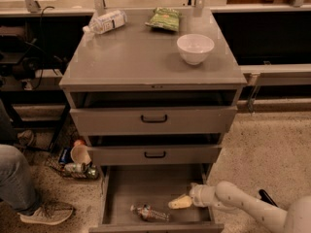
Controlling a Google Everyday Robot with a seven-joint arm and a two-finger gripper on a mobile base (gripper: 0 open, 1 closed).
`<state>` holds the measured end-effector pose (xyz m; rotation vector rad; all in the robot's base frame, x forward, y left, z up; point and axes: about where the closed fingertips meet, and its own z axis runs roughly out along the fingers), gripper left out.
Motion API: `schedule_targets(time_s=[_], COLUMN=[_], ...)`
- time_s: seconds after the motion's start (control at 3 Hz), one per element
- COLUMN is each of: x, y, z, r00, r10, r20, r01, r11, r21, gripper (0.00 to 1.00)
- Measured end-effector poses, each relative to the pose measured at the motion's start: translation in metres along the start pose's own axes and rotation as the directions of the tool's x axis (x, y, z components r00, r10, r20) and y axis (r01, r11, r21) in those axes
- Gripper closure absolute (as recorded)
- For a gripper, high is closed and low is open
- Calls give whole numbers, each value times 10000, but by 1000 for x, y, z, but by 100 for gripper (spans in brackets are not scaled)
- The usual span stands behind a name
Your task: Place water bottle into bottom drawer
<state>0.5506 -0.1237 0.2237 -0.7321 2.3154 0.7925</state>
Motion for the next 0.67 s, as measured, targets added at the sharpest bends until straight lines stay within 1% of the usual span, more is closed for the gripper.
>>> schedule_targets(time_s=[0.33,0.67], x=[7,7], y=[-7,-7], z=[-16,-16], r00=[9997,9997], r10=[188,188], r20=[136,136], r01=[-191,-191], r11=[9995,9995], r21=[242,242], gripper=[0,0])
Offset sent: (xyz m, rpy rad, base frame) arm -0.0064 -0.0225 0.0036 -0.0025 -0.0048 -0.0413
